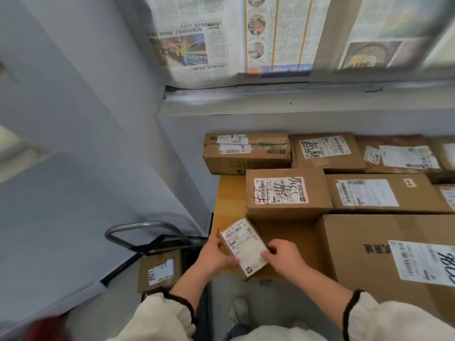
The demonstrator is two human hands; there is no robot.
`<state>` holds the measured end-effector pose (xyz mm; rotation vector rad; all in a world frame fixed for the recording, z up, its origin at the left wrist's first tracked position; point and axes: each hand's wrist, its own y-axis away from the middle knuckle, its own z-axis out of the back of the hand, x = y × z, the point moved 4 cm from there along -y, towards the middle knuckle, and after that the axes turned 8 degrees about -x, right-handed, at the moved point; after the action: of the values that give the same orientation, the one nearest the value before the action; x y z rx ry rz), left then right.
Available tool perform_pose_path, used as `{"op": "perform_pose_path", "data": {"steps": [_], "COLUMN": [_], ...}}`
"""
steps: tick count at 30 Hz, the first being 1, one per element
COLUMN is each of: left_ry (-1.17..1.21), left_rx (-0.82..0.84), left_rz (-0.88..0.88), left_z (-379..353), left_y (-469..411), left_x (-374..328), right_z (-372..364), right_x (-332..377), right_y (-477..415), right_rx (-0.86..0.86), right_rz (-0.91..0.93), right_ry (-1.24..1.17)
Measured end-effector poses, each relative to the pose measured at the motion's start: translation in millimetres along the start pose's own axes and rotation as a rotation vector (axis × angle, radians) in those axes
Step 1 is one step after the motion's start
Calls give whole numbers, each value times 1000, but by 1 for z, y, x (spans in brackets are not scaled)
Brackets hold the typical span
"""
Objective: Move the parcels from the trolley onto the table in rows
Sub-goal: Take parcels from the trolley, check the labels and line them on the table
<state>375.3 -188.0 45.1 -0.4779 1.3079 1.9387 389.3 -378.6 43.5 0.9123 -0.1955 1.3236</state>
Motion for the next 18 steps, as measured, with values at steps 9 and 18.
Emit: {"op": "perform_pose_path", "data": {"steps": [9, 18], "left_ry": [56, -32], "left_rx": [7, -127], "left_rz": [-63, -115], "left_z": [-55, -62], "left_y": [16, 9], "left_x": [-5, -37], "right_z": [18, 71], "right_x": [-47, -47], "right_y": [29, 31], "right_rx": [32, -108], "right_rz": [-66, -88], "right_ry": [-63, -115]}}
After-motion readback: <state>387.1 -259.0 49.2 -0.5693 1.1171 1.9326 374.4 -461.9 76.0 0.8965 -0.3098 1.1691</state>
